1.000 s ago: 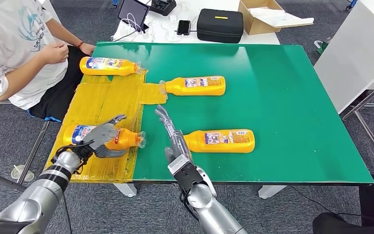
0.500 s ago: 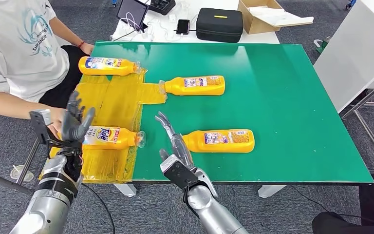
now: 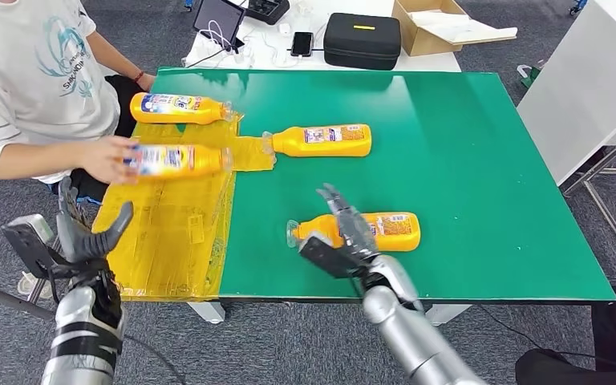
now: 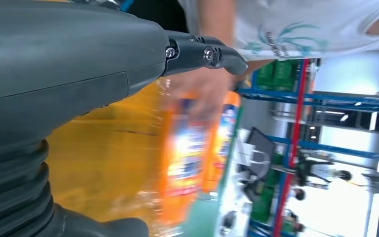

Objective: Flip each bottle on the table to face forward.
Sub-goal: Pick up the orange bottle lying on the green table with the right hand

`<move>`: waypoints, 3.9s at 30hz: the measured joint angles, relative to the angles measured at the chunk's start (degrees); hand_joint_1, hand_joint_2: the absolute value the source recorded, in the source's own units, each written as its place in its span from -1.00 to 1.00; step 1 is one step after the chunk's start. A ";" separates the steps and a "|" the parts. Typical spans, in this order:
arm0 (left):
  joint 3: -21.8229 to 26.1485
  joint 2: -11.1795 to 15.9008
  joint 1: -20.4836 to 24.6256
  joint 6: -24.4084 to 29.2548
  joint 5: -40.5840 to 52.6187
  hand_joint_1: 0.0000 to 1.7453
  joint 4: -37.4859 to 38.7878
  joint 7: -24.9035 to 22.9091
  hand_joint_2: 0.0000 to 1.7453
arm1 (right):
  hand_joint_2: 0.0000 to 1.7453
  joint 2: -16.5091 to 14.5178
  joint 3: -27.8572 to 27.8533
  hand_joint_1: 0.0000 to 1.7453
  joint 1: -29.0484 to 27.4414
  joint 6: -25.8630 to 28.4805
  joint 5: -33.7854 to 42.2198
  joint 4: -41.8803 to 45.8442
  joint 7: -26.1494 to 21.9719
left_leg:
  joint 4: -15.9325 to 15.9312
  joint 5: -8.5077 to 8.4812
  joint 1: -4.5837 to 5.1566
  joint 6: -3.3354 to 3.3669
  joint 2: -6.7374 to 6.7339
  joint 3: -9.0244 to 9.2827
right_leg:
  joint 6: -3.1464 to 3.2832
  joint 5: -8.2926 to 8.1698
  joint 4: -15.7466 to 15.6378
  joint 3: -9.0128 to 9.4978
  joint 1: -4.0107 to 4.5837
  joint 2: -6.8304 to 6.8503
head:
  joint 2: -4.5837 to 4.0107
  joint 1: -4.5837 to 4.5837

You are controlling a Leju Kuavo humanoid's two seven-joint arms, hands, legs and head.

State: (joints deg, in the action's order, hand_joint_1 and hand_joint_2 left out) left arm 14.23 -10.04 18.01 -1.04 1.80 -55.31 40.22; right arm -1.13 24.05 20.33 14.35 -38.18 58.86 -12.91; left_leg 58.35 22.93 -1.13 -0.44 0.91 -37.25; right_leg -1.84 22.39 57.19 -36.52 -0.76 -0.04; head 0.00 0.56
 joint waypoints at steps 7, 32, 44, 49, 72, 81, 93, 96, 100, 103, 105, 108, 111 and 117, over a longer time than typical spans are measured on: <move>-2.71 -0.88 -4.68 2.80 2.61 -1.00 -2.05 0.00 1.00 | 1.00 5.23 -3.19 -1.00 3.27 -2.82 -3.63 -0.07 1.31 | 0.00 0.01 -0.05 0.01 -0.01 -0.02 | 0.00 0.00 0.00 -0.03 0.02 -0.01 | 0.00 -0.01; -7.06 -0.82 -4.71 4.79 2.61 -1.00 -1.65 0.00 1.00 | 1.00 7.35 -3.40 -1.00 10.96 -23.10 4.45 -13.32 -3.17 | 0.00 -0.01 -0.06 0.02 -0.02 -0.02 | -0.01 0.00 0.00 -0.03 0.09 -0.01 | 0.00 0.01; -7.60 -0.60 -2.94 1.92 0.77 -1.00 1.03 0.00 1.00 | 1.00 16.22 4.45 -1.00 20.15 -40.91 4.42 -15.91 0.57 | 0.03 -0.03 0.01 0.05 0.00 -0.05 | -0.09 -0.07 0.01 -0.01 0.00 0.00 | 0.01 0.01; -7.59 -0.66 -2.17 1.46 0.58 -1.00 2.66 -0.01 1.00 | 1.00 18.19 10.13 -1.00 23.32 -44.25 4.54 -16.17 2.25 | 0.03 -0.03 -0.02 0.05 -0.01 -0.04 | -0.09 -0.06 0.01 -0.02 0.04 -0.01 | 0.00 0.01; -7.79 -1.80 1.47 0.86 0.64 -1.00 9.78 -0.02 1.00 | 1.00 10.21 25.78 0.99 25.59 -33.40 4.25 -28.59 3.38 | 0.01 0.00 -0.08 0.03 -0.08 0.51 | -0.06 -0.05 -0.01 0.45 0.11 -0.05 | 0.00 -0.01; -7.77 -1.80 1.30 0.50 0.51 -1.00 9.94 -0.02 1.00 | 1.00 10.88 25.62 1.00 25.42 -30.33 7.74 -29.09 1.96 | 0.01 -0.01 -0.07 0.04 -0.13 0.61 | -0.06 -0.07 -0.01 0.53 0.11 -0.12 | 0.00 0.00; -7.37 -2.61 -1.81 -3.10 -1.20 -1.00 6.99 -0.51 1.00 | 1.00 8.63 10.13 1.00 9.45 3.91 2.59 -10.86 2.01 | 0.00 0.04 -0.09 0.03 -0.04 0.22 | -0.07 -0.04 -0.01 0.20 0.12 -0.11 | 0.01 0.03; -7.36 -3.07 -2.55 -3.46 -1.45 -1.00 5.47 -0.90 1.00 | 1.00 6.67 5.44 1.00 5.76 5.38 0.58 -5.31 1.97 | -0.01 0.03 -0.11 0.03 0.02 0.12 | -0.05 0.01 -0.01 0.13 0.13 -0.06 | 0.00 0.03; -7.33 -3.19 -3.08 -3.50 -1.54 -1.00 4.55 -1.03 1.00 | 1.00 5.54 1.35 1.00 3.47 5.22 -0.33 -1.73 1.58 | -0.01 0.03 -0.08 0.03 0.02 0.05 | -0.07 0.00 -0.01 0.11 0.11 -0.03 | 0.00 0.01; -7.43 -3.27 -3.32 -5.22 -2.44 -1.00 3.90 -1.56 1.00 | 1.00 4.58 -1.08 1.00 1.86 8.94 -1.16 0.35 -1.21 | 0.00 0.02 -0.05 0.05 0.01 0.05 | -0.09 -0.02 -0.01 0.09 0.06 -0.03 | 0.00 0.00; -7.96 -3.50 -3.89 -8.21 -4.25 -1.00 2.55 -3.27 1.00 | 1.00 3.10 -3.36 1.00 -0.03 15.00 -1.51 2.73 -5.35 | 0.01 0.02 -0.05 0.05 0.04 0.04 | -0.09 -0.01 -0.01 0.08 0.06 -0.02 | 0.00 0.01; -9.97 -3.99 -4.81 -12.86 -8.24 -1.00 -0.48 -6.77 1.00 | 1.00 0.45 -7.26 0.99 -3.02 21.46 0.16 7.28 -11.29 | 0.00 0.03 -0.06 0.04 0.05 -0.01 | -0.08 0.00 -0.01 0.02 0.08 -0.02 | 0.00 0.01; -12.72 -4.14 -5.10 -16.51 -12.32 -1.00 -2.95 -9.03 1.00 | 1.00 -1.48 -10.23 0.98 -5.18 22.21 3.09 10.05 -15.38 | -0.01 0.05 -0.06 0.03 0.03 -0.05 | -0.08 0.00 -0.01 -0.03 0.08 -0.03 | 0.00 0.01; -19.09 -4.08 -5.75 -22.15 -16.52 -1.00 -5.73 -10.49 1.00 | 1.00 -5.40 -12.39 1.00 -7.91 17.65 7.59 8.40 -23.40 | -0.02 0.05 -0.07 0.03 0.00 -0.06 | -0.07 0.00 -0.01 -0.04 0.09 -0.04 | 0.00 0.01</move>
State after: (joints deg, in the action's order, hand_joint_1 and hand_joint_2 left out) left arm -4.86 -14.12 12.26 -23.19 -14.72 -61.04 29.73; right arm -6.53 11.67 12.43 32.01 -30.59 67.26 -36.31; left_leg 58.33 22.98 -1.20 -0.41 0.91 -37.31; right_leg -1.92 22.38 57.18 -36.56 -0.67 -0.08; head 0.00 0.56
